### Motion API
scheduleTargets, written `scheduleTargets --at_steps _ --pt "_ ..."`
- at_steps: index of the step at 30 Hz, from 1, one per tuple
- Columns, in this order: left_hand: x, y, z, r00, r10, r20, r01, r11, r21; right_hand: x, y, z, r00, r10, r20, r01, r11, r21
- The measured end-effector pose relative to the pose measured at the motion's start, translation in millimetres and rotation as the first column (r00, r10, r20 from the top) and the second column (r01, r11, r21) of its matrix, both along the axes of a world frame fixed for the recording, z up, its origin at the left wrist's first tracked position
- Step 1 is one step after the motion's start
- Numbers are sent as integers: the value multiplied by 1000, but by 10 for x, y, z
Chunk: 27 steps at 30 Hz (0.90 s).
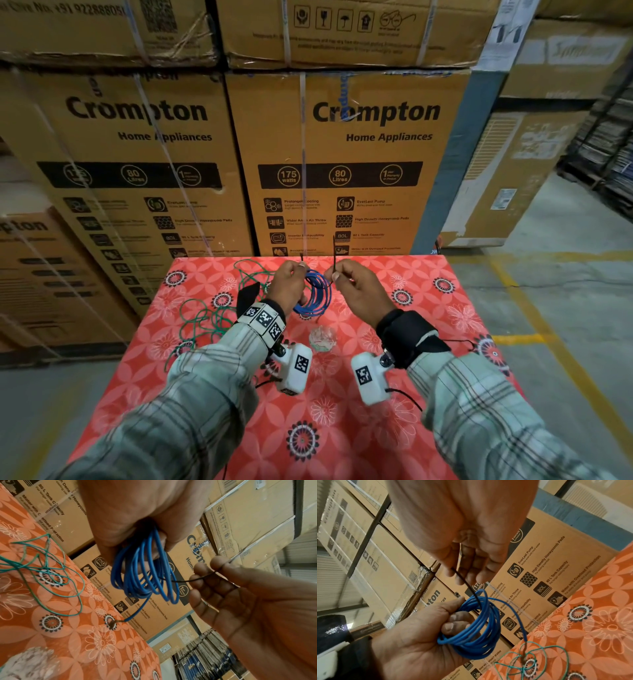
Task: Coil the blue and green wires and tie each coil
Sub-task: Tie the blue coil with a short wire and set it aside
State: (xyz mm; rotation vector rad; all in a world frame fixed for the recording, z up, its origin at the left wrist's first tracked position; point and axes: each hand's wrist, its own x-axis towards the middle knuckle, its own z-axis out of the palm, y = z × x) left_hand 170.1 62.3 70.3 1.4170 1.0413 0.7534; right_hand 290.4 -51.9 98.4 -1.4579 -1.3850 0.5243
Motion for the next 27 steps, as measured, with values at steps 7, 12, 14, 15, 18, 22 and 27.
scheduleTargets --at_steps 7,12,14,15,18,22,27 --pt "47 -220 82 1000 -6 30 5 1000 24 -60 -10 79 996 -80 49 76 994 84" --pt "49 -278 120 999 -28 -25 30 994 102 -74 10 119 932 -227 281 176 965 196" --pt "41 -301 137 999 -30 -36 34 992 119 -92 4 119 912 -270 307 203 951 233" --pt "38 -312 148 999 -31 -41 36 991 126 -90 3 114 907 -286 309 214 946 245" --pt "28 -325 156 997 -34 -67 44 987 156 -95 13 137 885 -334 323 243 925 292" --pt "23 -331 143 997 -8 -76 23 981 194 -81 40 233 893 -331 306 231 919 320" --pt "12 -356 143 994 38 -100 -9 962 272 -80 38 249 855 -359 373 225 907 356"
